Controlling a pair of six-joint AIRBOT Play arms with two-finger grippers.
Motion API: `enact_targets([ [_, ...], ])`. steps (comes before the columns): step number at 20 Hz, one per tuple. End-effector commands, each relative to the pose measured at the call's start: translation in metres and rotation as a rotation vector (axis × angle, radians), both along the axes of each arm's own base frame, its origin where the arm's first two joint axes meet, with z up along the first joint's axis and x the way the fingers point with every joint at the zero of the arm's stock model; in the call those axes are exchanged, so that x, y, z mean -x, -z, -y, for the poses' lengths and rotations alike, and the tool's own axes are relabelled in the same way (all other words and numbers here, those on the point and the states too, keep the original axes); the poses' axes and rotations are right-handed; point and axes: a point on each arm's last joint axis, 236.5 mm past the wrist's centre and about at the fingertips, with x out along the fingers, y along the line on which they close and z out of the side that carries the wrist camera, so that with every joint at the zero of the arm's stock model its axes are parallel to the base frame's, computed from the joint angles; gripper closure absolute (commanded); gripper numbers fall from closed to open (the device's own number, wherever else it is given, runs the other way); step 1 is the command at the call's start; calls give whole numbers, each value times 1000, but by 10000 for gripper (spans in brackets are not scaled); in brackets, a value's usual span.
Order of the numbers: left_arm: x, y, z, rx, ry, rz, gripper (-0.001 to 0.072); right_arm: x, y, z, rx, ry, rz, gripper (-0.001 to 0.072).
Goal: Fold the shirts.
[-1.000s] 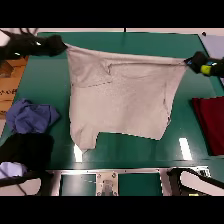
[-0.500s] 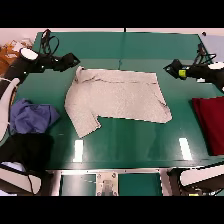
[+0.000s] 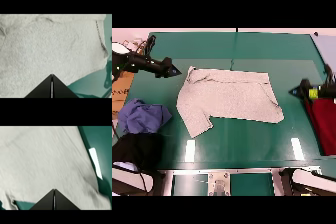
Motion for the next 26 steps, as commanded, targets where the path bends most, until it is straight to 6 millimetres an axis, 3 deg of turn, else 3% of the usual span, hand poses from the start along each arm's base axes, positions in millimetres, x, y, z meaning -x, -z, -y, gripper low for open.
enact_targets([
  [1, 42, -6, 1, -1, 79, -76, 682, 83, 46, -24, 1, 77, -143, 453],
  [2, 52, -5, -3, -36, 72, -77, 683, 96, 61, -34, -15, 88, -169, 273],
  [3, 64, -4, -8, -76, 62, -77, 682, 104, 76, -41, -31, 105, -193, 245],
  [5, 94, 2, -19, -161, 37, -74, 682, 105, 98, -42, -46, 188, -199, 245],
  [8, 133, 11, -24, -210, -21, -87, 682, 100, 116, -35, -60, 285, -217, 245],
  [11, 155, 18, -22, -206, -67, -92, 681, 80, 127, -18, -63, 404, -190, 246],
  [12, 157, 20, -22, -206, -83, -95, 681, 72, 129, -13, -66, 434, -169, 263],
  [13, 159, 22, -22, -203, -98, -100, 681, 63, 128, -9, -62, 438, -129, 427],
  [14, 160, 23, -22, -201, -104, -104, 681, 55, 125, -7, -54, 420, -91, 642],
  [15, 159, 24, -22, -202, -106, -103, 681, 48, 120, -4, -35, 389, -52, 699],
  [17, 154, 24, -26, -209, -140, -97, 681, 39, 106, -2, 5, 294, -6, 700],
  [19, 153, 31, -38, -255, -179, -119, 675, 45, 94, 9, 46, 218, -37, 700],
  [21, 158, 43, -51, -304, -232, -173, 159, 58, 87, 25, 81, 192, -89, 700],
  [23, 162, 62, -52, -292, -281, -214, 149, 66, 85, 30, 91, 195, -108, 700],
  [26, 168, 107, -44, -221, -375, -258, 150, 62, 82, 25, 75, 193, -96, 700],
])
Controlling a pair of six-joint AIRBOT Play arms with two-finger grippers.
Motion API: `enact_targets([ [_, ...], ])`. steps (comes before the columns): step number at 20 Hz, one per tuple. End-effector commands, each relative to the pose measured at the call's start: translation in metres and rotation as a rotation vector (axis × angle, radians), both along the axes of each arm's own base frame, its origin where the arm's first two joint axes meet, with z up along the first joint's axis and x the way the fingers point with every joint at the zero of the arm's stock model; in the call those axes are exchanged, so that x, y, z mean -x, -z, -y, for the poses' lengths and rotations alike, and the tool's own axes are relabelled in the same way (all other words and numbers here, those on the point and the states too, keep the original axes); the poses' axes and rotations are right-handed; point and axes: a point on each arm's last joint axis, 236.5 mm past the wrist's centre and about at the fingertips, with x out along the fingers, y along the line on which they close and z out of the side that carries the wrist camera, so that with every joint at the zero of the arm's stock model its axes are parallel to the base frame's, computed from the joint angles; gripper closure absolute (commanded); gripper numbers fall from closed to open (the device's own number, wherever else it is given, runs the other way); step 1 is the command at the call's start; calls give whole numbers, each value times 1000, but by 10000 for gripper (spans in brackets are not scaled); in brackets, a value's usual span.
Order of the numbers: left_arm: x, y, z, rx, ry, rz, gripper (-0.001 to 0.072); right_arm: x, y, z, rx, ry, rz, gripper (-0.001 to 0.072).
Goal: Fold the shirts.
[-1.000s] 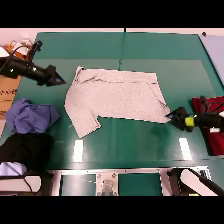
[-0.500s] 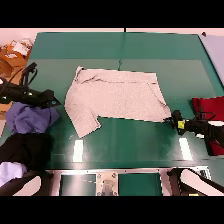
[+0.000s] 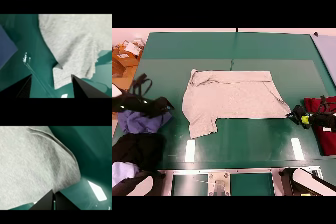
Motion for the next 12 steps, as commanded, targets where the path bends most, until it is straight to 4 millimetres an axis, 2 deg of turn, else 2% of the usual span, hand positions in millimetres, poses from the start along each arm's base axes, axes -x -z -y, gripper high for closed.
enact_targets([
  [1, -3, 47, 3, 57, -149, -1, 215, 3, -3, -1, 3, -22, -13, 700],
  [2, -10, 57, 9, 95, -170, 20, 298, 2, -3, -1, 5, -22, -11, 700],
  [6, -53, 78, 28, 254, -231, 81, 295, 2, -3, -1, 10, -31, -7, 700],
  [9, -64, 102, 25, 256, -245, 28, 295, 2, -3, -1, 10, -31, -7, 700],
  [12, -76, 108, 23, 252, -248, 26, 296, 2, -4, -1, 9, -31, -7, 700],
])
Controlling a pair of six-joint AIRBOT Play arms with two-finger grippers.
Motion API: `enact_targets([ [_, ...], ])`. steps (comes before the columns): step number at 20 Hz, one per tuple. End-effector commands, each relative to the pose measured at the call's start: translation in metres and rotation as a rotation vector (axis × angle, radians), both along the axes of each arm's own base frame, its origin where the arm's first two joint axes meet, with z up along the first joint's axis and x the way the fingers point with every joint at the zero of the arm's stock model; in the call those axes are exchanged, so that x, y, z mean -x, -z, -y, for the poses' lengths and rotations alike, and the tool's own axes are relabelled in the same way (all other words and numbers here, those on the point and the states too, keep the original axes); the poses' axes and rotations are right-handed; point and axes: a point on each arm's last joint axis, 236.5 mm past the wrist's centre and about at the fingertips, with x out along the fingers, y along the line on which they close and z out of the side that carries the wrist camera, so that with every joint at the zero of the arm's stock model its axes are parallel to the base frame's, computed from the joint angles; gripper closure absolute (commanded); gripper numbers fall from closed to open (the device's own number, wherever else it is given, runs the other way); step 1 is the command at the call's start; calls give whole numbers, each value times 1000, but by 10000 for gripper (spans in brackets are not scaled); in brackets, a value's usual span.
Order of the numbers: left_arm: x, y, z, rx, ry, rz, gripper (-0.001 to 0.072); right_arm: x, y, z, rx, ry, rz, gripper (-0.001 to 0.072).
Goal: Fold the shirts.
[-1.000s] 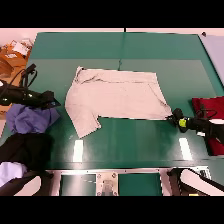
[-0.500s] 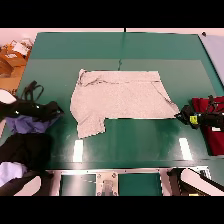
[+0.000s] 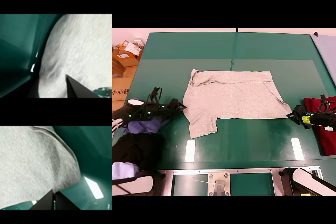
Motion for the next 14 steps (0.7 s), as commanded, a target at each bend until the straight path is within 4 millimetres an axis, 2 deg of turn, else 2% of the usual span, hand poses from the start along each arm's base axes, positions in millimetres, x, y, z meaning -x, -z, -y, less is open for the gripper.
enact_targets([
  [1, -16, 17, -7, -14, -24, 2, 297, 0, 0, 0, 0, -2, 1, 700],
  [2, -18, 16, -4, 2, -20, 6, 361, 0, -1, 0, 0, -1, 2, 700],
  [3, -18, 13, 1, 22, 0, 22, 615, -1, -1, -1, -5, 3, 5, 700],
  [4, -16, 7, 9, 48, 37, 43, 680, -3, -2, -1, -11, 7, 10, 700],
  [6, -15, -11, 21, 90, 110, 67, 682, -7, -6, 1, -8, 12, 23, 700],
  [8, -24, -35, 19, 58, 150, 134, 683, -12, -13, 3, -1, 9, 40, 700],
  [10, -34, -75, 15, 17, 167, 236, 683, -21, -29, 3, 1, -18, 79, 701],
  [11, -37, -101, 14, -7, 171, 295, 683, -29, -43, 0, -16, -26, 114, 701],
  [12, -39, -134, 14, -28, 184, 376, 683, -40, -67, -2, -28, -39, 175, 700],
  [13, -37, -179, 18, -34, 203, 477, 683, -53, -98, -5, -30, -61, 261, 701],
  [14, -33, -230, 22, -48, 221, 590, 683, -66, -141, -7, -21, -77, 367, 701],
])
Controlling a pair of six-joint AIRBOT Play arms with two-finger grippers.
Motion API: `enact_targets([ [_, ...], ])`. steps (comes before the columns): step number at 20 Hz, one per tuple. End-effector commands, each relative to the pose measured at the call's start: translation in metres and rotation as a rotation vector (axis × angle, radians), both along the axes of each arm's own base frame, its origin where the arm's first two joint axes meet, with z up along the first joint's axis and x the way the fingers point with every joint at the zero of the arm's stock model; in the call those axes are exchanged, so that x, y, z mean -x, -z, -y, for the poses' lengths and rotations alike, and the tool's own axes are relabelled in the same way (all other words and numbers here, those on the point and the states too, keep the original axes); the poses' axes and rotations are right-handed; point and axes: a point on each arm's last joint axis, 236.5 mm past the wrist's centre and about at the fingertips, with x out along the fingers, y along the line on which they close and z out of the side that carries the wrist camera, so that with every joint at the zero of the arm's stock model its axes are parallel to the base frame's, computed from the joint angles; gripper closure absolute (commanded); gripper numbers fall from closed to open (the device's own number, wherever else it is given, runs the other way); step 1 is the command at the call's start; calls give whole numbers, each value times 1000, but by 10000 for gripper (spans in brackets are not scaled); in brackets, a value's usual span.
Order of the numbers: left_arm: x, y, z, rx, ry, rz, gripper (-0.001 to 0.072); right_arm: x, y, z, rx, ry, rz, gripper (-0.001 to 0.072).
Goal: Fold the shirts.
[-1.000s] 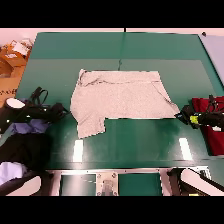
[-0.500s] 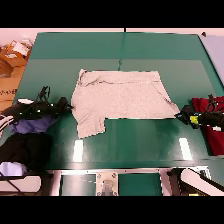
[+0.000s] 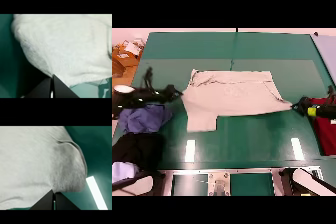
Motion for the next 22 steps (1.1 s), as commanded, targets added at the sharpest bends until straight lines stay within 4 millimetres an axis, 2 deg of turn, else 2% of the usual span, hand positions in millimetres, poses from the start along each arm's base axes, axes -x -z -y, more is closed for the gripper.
enact_targets([
  [1, 16, -147, 11, -24, 50, 324, 683, -34, -118, -10, 10, -50, 294, 701],
  [3, 43, -258, 15, -52, 38, 582, 683, -39, -226, -13, 115, -57, 540, 700],
  [4, 66, -313, 18, -74, 36, 719, 683, -31, -283, -18, 189, -58, 667, 700],
  [6, 121, -406, 26, -122, 40, 970, 683, -1, -382, -33, 340, -42, 888, 700],
  [8, 177, -470, 32, -181, 35, 1168, 682, 40, -462, -54, 435, -3, 1075, 700],
  [10, 220, -509, 39, -201, 33, 1295, 681, 78, -515, -72, 481, 42, 1205, 699],
  [11, 238, -521, 42, -202, 35, 1333, 681, 91, -530, -76, 498, 67, 1232, 700],
  [12, 250, -528, 44, -191, 34, 1345, 680, 98, -538, -76, 503, 88, 1237, 700],
  [14, 252, -524, 43, -193, 29, 1312, 681, 100, -539, -72, 519, 114, 1220, 700],
  [16, 230, -507, 30, -226, -26, 1219, 680, 85, -524, -58, 530, 124, 1164, 700],
  [17, 215, -494, 20, -247, -59, 1162, 680, 71, -508, -49, 510, 119, 1117, 700],
  [19, 175, -454, 7, -247, -88, 1017, 681, 37, -463, -31, 442, 101, 991, 700],
  [21, 124, -395, 2, -202, -72, 839, 681, -9, -394, -20, 362, 49, 847, 700],
  [22, 94, -359, -2, -172, -74, 737, 680, -30, -357, -21, 326, 15, 780, 700],
])
